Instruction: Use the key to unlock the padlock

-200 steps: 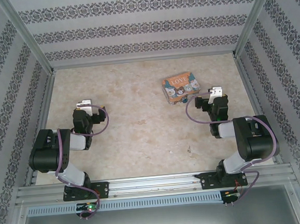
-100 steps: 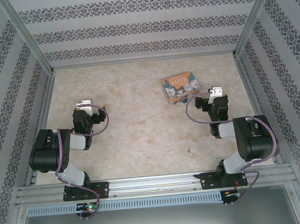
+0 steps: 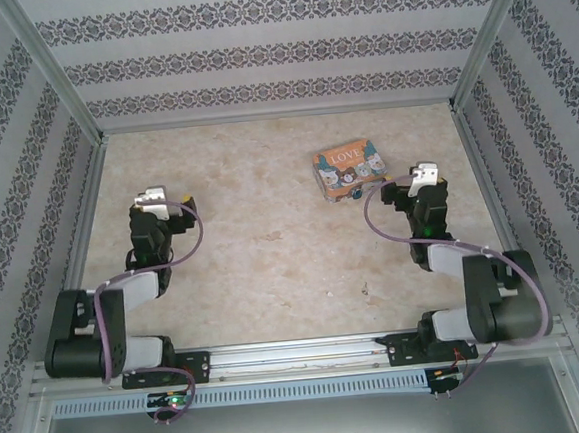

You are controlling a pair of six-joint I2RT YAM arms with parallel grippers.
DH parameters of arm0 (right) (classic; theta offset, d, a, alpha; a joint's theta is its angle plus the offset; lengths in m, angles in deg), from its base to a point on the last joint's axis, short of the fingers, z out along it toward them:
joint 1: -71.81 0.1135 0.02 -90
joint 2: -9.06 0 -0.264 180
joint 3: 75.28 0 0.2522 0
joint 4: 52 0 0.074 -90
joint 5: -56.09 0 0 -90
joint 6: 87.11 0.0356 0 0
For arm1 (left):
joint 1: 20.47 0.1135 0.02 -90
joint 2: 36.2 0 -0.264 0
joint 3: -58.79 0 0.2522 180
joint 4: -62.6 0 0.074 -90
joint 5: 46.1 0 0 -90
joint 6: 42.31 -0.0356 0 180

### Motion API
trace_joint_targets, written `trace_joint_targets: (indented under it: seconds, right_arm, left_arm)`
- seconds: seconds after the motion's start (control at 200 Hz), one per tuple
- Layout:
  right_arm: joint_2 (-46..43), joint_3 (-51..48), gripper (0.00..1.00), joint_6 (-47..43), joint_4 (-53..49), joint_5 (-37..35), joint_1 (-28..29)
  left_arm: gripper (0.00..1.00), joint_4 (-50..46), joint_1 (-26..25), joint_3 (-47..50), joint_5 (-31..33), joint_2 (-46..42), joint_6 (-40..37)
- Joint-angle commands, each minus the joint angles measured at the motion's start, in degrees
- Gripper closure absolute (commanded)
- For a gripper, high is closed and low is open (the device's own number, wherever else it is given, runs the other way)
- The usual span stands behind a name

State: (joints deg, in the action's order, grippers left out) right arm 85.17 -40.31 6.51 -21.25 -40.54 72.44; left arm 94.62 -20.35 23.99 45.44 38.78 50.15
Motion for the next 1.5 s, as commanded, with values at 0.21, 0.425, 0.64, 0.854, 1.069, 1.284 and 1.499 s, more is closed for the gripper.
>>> trace_joint_targets:
  seconds: [0.21,0.425,0.64,0.854,1.069,1.284,1.499]
  right_arm:
    - [-7.3,15.0,0.02,9.8,-35.7,8.5,-0.2]
    - [-2.2,24.8,0.02,19.5,-44.0,23.0,-3.3]
    - [6.6,30.0,0.02,27.2,-41.4,30.6,-9.1]
    - [16.2,36.9,0.02,26.4,-42.0,33.6,-9.8]
    - [25.6,43.6,0.02,26.1,-42.0,36.4,-9.7]
    - [32.5,49.2,0.02,25.4,-43.0,40.3,-8.2]
    - [36.9,52.8,0.03,23.1,-44.4,44.8,-6.4]
  left_arm:
    - [0.01,-39.8,0.5,-17.2,-1.8,-8.2,23.6]
    - [0.0,-46.0,-2.4,-23.7,-13.5,-4.8,31.0]
    - [0.01,-47.2,-12.1,-29.8,-18.0,3.2,32.6]
    - [0.0,-43.9,-20.4,-37.7,-22.2,14.4,34.4]
    - [0.0,-43.0,-25.7,-47.3,-26.7,25.7,37.6]
    - [0.0,-41.9,-28.5,-53.6,-27.3,33.9,40.2]
    - [0.0,-40.7,-28.6,-56.8,-29.5,38.7,42.0]
